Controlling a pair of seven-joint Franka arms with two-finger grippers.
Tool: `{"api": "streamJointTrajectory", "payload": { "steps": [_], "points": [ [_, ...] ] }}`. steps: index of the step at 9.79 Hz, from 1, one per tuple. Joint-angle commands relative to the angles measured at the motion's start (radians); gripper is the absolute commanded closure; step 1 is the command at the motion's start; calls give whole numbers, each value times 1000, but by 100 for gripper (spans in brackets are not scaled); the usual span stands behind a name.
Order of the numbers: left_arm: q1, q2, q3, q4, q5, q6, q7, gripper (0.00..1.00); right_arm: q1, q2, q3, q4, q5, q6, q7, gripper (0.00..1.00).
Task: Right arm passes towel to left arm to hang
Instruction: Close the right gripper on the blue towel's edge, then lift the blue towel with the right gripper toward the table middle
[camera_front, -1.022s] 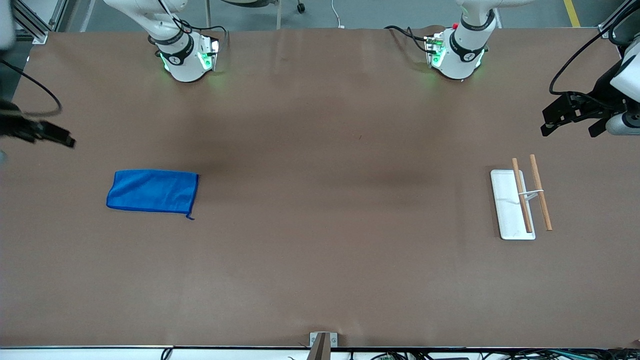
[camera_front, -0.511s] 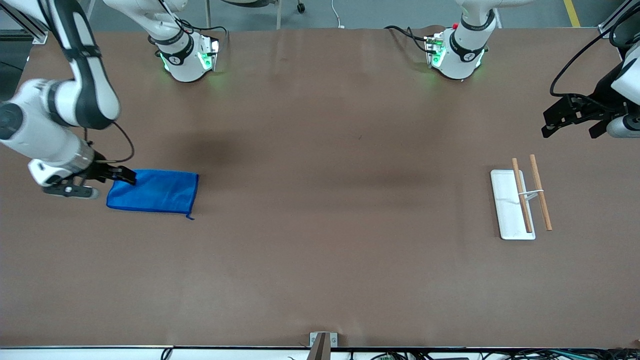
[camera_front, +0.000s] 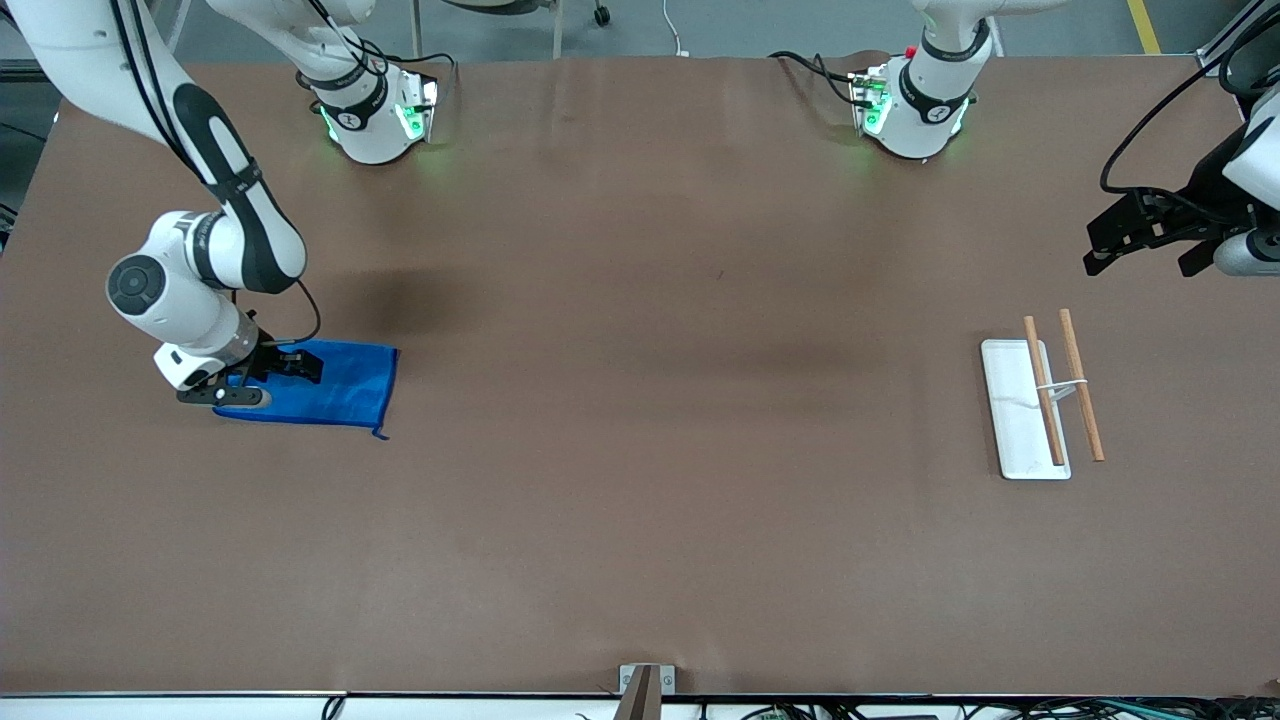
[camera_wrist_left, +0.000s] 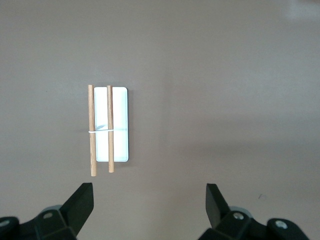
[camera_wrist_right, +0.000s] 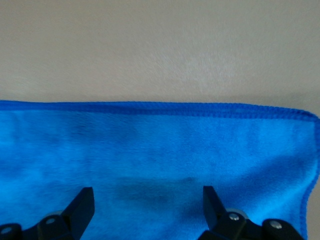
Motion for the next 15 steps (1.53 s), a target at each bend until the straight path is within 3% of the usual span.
{"api": "streamJointTrajectory", "payload": {
  "steps": [1, 2, 3, 4, 5, 8, 9, 11, 15],
  "points": [
    [6, 8, -6, -23, 19, -1, 12, 1, -17, 17, 5, -6, -10, 19, -14, 7],
    [8, 8, -6, -23, 19, -1, 12, 1, -17, 23, 5, -5, -10, 21, -14, 21],
    [8, 8, -6, -23, 19, -1, 12, 1, -17, 23, 6, -3, -10, 13, -13, 71],
    [8, 7, -6, -23, 19, -1, 12, 1, -20, 23, 6, 0, -9, 10, -5, 93],
    [6, 7, -6, -23, 19, -1, 12, 1, -21, 23, 6, 3, -9, 9, 0, 99],
    [6, 7, -6, -23, 19, -3, 12, 1, -12, 21, 8, 18, -6, -13, 1, 100],
    [6, 7, -6, -23, 19, -3, 12, 1, -7, 8, 8, 48, -6, -89, 7, 100],
    [6, 8, -6, -25, 19, -3, 12, 1, 12, -66, 15, 145, -6, -337, 4, 100],
    [8, 7, -6, -25, 19, -3, 12, 1, 31, -114, 132, 470, 10, -791, 24, 100]
  ]
}}
